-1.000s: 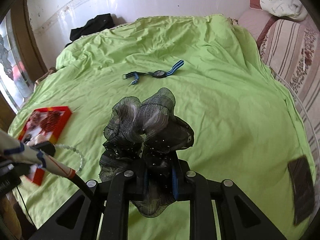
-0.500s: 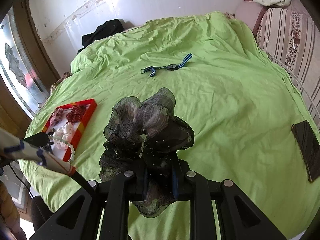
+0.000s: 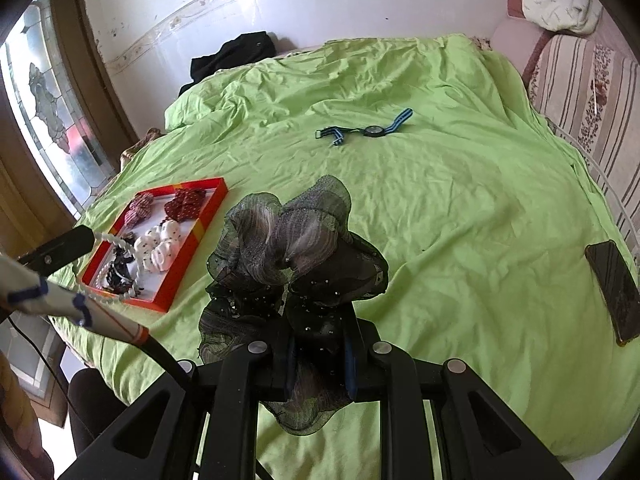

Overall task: Organize jewelry
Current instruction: 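Carry the white bracelet and grey scrunchie into the tray and open both tools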

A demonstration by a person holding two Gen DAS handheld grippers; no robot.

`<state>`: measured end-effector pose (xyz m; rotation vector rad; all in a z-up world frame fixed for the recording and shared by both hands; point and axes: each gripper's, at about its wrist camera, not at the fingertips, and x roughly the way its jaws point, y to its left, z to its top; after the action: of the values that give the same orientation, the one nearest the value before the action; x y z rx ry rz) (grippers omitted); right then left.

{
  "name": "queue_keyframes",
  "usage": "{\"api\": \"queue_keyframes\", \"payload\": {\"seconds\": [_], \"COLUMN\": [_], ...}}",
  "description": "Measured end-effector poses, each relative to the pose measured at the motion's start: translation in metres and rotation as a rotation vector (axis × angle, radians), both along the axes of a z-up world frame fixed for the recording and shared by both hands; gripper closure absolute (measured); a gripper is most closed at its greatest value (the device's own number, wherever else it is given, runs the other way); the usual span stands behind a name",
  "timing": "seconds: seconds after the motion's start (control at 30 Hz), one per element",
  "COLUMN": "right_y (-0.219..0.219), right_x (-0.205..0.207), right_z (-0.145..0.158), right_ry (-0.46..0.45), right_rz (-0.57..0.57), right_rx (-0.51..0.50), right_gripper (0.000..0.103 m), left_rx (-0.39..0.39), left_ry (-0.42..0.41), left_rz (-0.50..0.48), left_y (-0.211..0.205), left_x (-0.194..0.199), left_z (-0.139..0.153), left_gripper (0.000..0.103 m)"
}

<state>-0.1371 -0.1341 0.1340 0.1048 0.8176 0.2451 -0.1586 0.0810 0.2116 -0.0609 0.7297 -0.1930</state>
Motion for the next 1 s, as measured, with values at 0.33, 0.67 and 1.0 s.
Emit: {"api": "queue_keyframes", "payload": {"seconds": [0.33, 0.67, 1.0], "right_y": [0.033, 0.073, 0.122], "right_x": [-0.009, -0.010, -0.006], "right_z": [0.010, 0.011, 0.019], "right_ry": [-0.018, -0.013, -0.037], "right_rz": [0.051, 0.117, 0.206], "right_rx": [-0.053, -0.099, -0.120], "right_gripper": [0.083, 0.083, 0.083], "left_rx": [0.046, 0.005, 0.025], "left_ry": [-0.023, -0.003, 0.007], "left_rz": [0.084, 0.155, 0.223], "left_y": [0.031, 0.071, 0.099], "left_x": [-0.011, -0.014, -0.012], "left_z": [-0.004, -0.015, -0.013], "left_gripper": [0.098, 0.098, 0.098]}}
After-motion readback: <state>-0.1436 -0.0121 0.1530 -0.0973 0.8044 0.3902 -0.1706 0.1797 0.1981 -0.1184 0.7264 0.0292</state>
